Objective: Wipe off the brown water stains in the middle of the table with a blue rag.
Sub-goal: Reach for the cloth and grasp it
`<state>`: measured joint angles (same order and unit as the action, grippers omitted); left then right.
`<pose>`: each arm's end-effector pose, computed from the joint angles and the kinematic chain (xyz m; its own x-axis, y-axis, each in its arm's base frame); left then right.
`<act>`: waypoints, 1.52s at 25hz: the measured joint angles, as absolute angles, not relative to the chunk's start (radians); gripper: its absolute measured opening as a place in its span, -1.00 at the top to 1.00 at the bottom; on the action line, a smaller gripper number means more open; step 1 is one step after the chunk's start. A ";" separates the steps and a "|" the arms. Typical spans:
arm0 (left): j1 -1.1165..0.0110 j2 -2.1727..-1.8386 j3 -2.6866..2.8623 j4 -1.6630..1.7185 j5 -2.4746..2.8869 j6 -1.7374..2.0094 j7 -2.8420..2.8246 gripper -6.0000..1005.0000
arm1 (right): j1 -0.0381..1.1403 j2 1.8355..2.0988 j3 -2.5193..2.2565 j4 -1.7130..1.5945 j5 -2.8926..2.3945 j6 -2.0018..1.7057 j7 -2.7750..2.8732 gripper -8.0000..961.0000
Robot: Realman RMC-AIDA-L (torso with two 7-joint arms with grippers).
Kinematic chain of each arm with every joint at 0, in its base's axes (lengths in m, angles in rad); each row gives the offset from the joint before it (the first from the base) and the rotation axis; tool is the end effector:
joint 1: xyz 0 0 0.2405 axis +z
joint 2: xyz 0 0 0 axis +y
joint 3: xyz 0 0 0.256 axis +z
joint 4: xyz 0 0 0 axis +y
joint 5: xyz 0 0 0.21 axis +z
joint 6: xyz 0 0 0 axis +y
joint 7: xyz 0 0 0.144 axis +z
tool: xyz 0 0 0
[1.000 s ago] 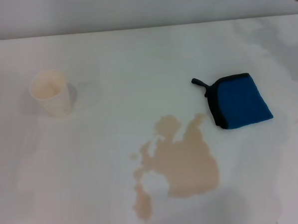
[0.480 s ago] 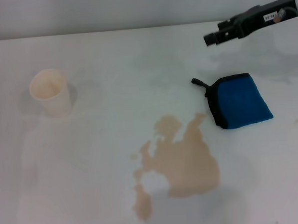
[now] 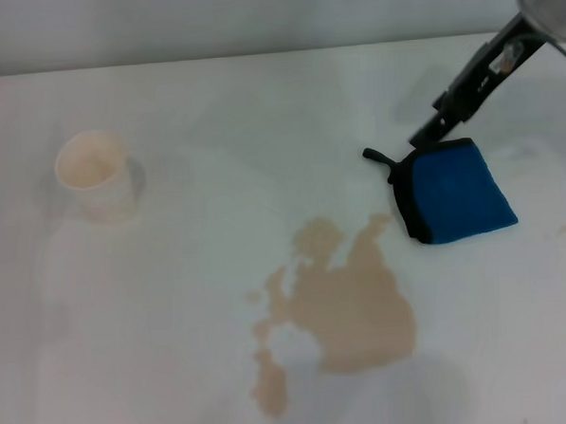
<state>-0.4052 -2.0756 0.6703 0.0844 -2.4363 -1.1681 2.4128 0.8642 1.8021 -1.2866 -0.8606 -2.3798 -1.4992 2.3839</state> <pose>-0.3751 0.3173 0.0301 0.3472 -0.0181 0.9376 0.9378 -0.0004 -0.3473 0.1987 0.4224 0.0653 0.7190 -0.6627 0.2094 -0.5562 -0.7293 -0.3984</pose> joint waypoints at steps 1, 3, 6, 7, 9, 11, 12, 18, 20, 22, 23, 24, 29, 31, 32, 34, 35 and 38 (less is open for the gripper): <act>-0.406 -2.075 0.670 0.084 -2.441 -1.168 2.413 -0.77 | 0.883 1.823 -1.283 -0.864 -2.446 -1.509 2.399 -0.62; -0.406 -2.076 0.670 0.084 -2.445 -1.168 2.412 -0.77 | 0.914 1.863 -1.268 -0.863 -2.570 -1.531 2.416 -0.62; -0.407 -2.076 0.670 0.083 -2.446 -1.167 2.412 -0.77 | 0.945 1.930 -1.225 -0.863 -2.736 -1.552 2.421 -0.62; -0.410 -2.077 0.670 0.079 -2.446 -1.167 2.412 -0.77 | 0.951 1.946 -1.219 -0.863 -2.773 -1.552 2.421 -0.62; -0.412 -2.078 0.670 0.077 -2.446 -1.167 2.412 -0.77 | 0.957 1.969 -1.217 -0.859 -2.813 -1.545 2.422 -0.62; -0.416 -2.079 0.670 0.076 -2.447 -1.167 2.412 -0.77 | 0.959 1.981 -1.216 -0.844 -2.825 -1.527 2.422 -0.62; -0.416 -2.079 0.670 0.075 -2.447 -1.167 2.411 -0.77 | 0.960 1.985 -1.216 -0.830 -2.827 -1.512 2.423 -0.62; -0.412 -2.082 0.671 0.073 -2.447 -1.167 2.408 -0.77 | 0.968 2.008 -1.215 -0.748 -2.850 -1.423 2.424 -0.62; -0.412 -2.082 0.672 0.072 -2.447 -1.167 2.407 -0.77 | 0.962 2.010 -1.212 -0.730 -2.850 -1.393 2.424 -0.62; -0.415 -2.082 0.676 0.070 -2.445 -1.167 2.407 -0.77 | 0.957 2.010 -1.205 -0.712 -2.848 -1.372 2.424 -0.62; -0.416 -2.082 0.677 0.068 -2.443 -1.167 2.407 -0.77 | 0.956 2.010 -1.201 -0.705 -2.848 -1.367 2.424 -0.62; -0.417 -2.082 0.678 0.065 -2.442 -1.167 2.407 -0.77 | 0.956 2.010 -1.194 -0.696 -2.849 -1.363 2.424 -0.62; -0.420 -2.081 0.678 0.062 -2.441 -1.162 2.407 -0.77 | 0.951 2.007 -1.179 -0.651 -2.853 -1.328 2.425 -0.62; -0.421 -2.080 0.679 0.061 -2.441 -1.155 2.407 -0.77 | 0.947 2.006 -1.179 -0.639 -2.853 -1.314 2.425 -0.62; -0.422 -2.080 0.679 0.061 -2.441 -1.153 2.407 -0.77 | 0.944 2.006 -1.179 -0.636 -2.853 -1.308 2.425 -0.62; -0.423 -2.080 0.680 0.061 -2.441 -1.153 2.407 -0.77 | 0.938 2.007 -1.179 -0.634 -2.854 -1.297 2.425 -0.62; -0.423 -2.080 0.680 0.061 -2.441 -1.152 2.407 -0.77 | 0.935 2.008 -1.178 -0.633 -2.854 -1.291 2.425 -0.62; -0.423 -2.080 0.680 0.061 -2.440 -1.152 2.407 -0.77 | 0.930 2.009 -1.166 -0.626 -2.856 -1.281 2.425 -0.62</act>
